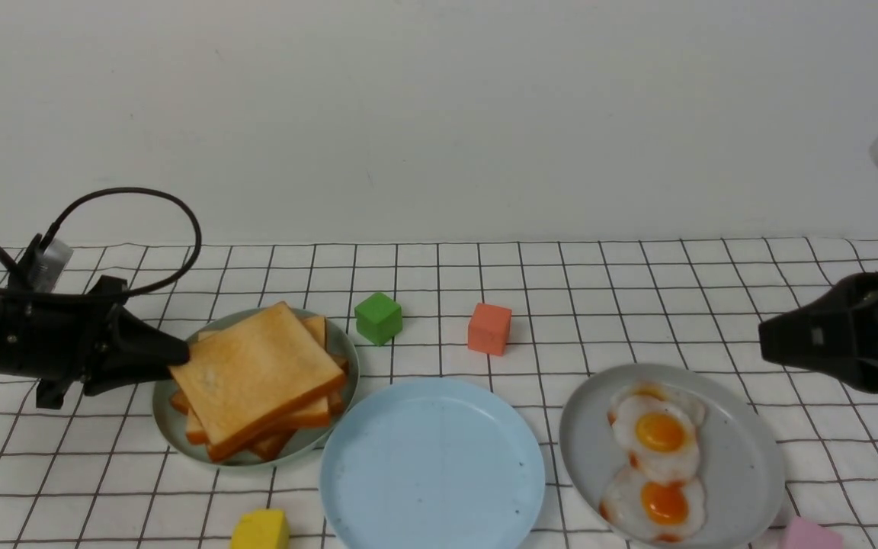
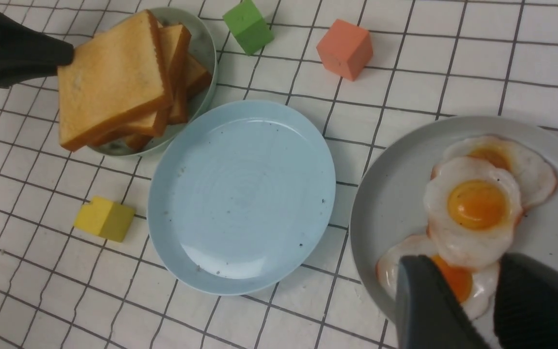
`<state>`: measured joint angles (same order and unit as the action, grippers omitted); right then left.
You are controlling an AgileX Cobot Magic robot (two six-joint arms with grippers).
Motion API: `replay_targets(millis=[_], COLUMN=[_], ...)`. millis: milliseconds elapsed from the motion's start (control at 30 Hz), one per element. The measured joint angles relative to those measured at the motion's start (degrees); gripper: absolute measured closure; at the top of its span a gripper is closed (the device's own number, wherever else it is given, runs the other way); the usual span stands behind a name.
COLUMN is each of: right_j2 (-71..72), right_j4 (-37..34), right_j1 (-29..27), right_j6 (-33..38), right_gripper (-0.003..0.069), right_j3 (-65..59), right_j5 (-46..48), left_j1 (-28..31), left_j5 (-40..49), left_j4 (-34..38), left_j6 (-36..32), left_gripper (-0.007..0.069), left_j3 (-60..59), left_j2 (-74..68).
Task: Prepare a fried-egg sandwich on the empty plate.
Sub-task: Use the left arm to grab a slice of bread, then use the left arm to put a slice of bread into the empty plate in the middle
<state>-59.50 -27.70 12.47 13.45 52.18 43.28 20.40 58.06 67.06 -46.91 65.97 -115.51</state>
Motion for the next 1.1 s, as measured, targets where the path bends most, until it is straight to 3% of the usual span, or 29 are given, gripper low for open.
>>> replay_targets(millis=[233,533,767,1100], right_j2=[0.0,0.0,0.0,0.0], right_j4=[0.0,0.0,-0.2,-0.9], right_j1=[0.0,0.0,0.0,0.1], right_j6=[0.1,0.1,0.1,0.1], right_gripper=[0.0417,0.0417,0.0417,0.0417], right_j3=[0.0,0.0,0.0,0.0], right_j5=[0.1,0.8,1.3,1.3], left_j1=[0.0,0.0,-2.5,-22.1], left_j5=[2.0,3.0,8.8,5.6], left_j4=[-0.4,-1.1,1.2,-4.8], left_j6=[-0.2,-0.2,-4.6,-4.2], left_gripper=[0.0589,0.0589,0.0589,0.0589], left_j3=[0.0,2.8,5.9,6.0], left_j2=[0.2,7.6,12.8,8.8])
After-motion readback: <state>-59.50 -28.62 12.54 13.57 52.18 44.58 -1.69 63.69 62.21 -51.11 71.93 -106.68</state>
